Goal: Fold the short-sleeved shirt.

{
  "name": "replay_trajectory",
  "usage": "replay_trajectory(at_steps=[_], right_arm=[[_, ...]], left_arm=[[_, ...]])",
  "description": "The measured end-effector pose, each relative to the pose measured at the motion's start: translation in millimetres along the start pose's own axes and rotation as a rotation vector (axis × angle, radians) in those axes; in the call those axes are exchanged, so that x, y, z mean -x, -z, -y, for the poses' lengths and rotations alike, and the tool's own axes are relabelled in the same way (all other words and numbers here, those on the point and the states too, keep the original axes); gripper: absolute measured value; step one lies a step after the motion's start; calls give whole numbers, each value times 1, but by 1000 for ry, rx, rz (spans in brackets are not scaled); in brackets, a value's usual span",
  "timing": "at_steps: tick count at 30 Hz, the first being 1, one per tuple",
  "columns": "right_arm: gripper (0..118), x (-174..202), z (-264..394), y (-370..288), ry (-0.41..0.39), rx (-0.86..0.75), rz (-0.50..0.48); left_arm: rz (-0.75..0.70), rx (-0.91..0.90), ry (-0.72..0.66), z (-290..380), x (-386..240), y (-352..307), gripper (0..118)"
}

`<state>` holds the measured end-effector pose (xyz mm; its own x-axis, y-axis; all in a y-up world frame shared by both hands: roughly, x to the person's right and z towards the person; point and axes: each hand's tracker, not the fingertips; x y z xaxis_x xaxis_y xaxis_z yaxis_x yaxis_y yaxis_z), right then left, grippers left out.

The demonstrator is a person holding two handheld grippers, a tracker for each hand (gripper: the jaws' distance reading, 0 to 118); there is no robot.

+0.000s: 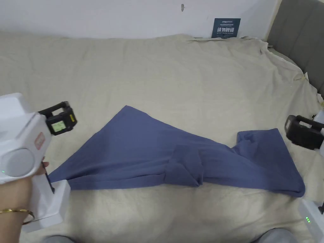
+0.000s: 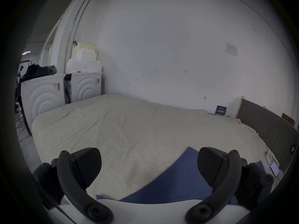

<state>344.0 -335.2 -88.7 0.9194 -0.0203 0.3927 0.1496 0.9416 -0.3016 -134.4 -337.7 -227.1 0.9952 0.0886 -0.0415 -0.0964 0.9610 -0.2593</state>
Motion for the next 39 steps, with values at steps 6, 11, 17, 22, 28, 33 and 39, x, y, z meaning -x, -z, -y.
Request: replay_trajectory(at_steps=[6,11,17,22,28,33,39], right_arm=[[102,24,24,-13,-32,-51,-33],[49,34,29,-17,-49,-52,-76],[0,47,29,-16,-71,-53,-106],[0,54,32,-17,-83,-60,-118],[0,53,28,-18,-63,-61,-114],[0,50,26,-19,-67,-59,-107],[38,34,15,-6,20,12,-102]], left_arm=[[110,-20,50,21,-29,-17,108],[113,-27,119,36,-43,-21,25],[145,-6,118,43,-43,-17,0],[149,1,128,45,-46,-17,0],[152,-1,128,43,-50,-23,0],[155,-3,133,42,-53,-24,0],[164,2,136,45,-52,-19,0]])
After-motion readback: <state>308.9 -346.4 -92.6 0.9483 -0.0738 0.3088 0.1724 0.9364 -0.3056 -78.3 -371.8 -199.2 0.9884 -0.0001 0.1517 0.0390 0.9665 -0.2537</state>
